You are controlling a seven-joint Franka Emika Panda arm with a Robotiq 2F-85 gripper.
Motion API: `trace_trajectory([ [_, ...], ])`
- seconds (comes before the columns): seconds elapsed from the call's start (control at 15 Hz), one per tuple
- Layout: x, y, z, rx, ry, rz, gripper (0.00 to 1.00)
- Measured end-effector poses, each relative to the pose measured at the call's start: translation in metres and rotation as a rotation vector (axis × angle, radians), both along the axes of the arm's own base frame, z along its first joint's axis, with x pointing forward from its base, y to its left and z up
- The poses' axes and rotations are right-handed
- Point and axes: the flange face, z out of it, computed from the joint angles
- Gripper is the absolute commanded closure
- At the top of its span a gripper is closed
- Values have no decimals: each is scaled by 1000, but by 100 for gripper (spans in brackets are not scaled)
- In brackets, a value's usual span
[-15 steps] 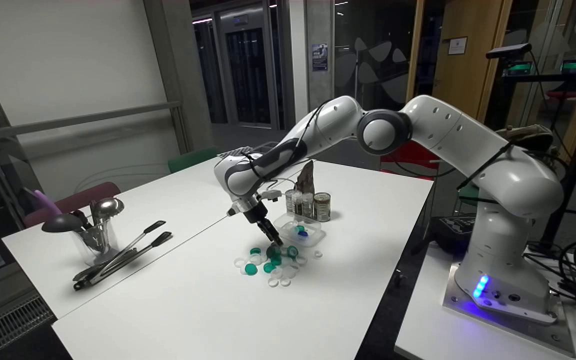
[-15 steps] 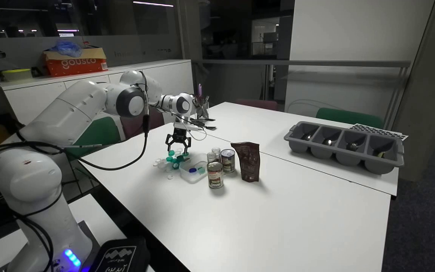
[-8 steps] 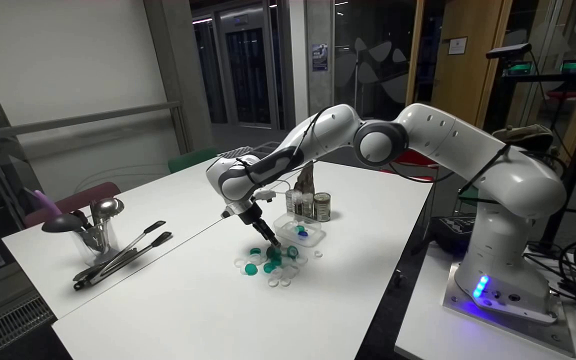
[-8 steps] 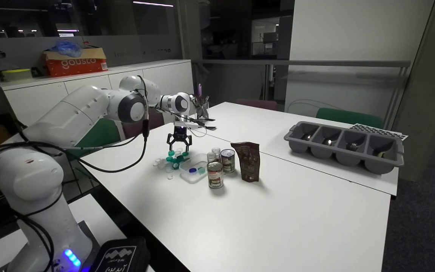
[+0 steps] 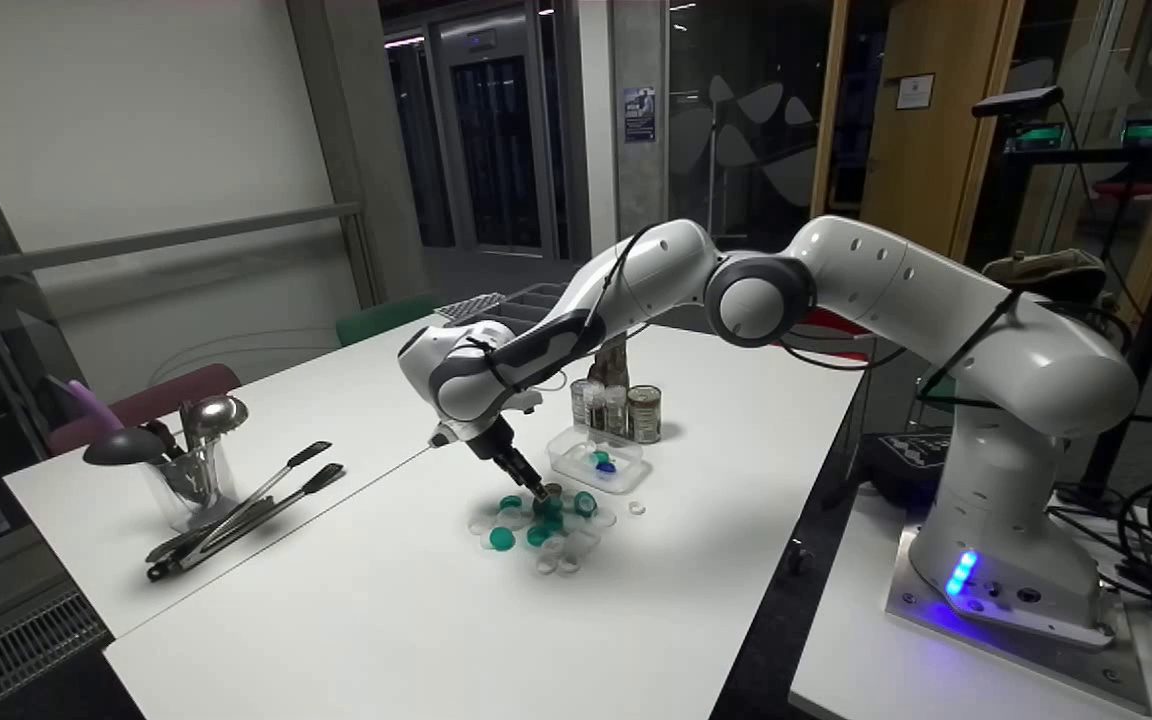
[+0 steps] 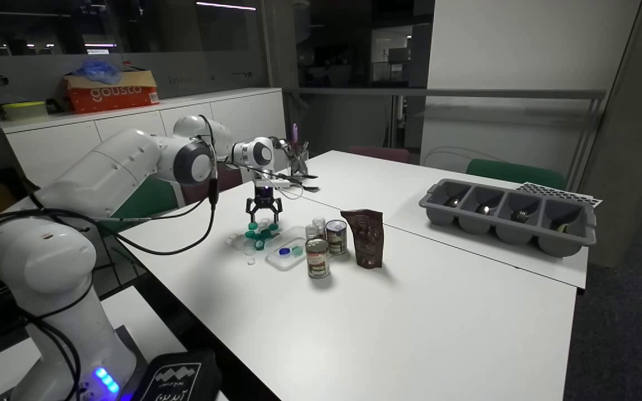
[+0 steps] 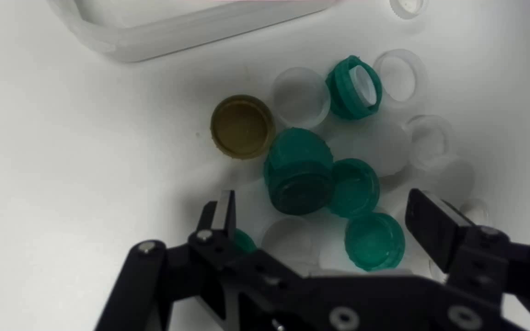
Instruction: Put one of the blue brackets in the container
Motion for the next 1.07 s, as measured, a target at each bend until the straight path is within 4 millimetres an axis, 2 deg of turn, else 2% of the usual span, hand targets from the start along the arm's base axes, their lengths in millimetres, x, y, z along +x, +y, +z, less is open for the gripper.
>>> trace_trajectory([
  [0.53, 2, 12, -2, 14, -44, 38, 0],
  [0.87, -3, 10, -24, 5, -14, 36, 0],
  [0.93, -4, 10, -28, 4, -9, 35, 25],
  [1.07, -6, 9, -35, 1, -1, 34, 34],
])
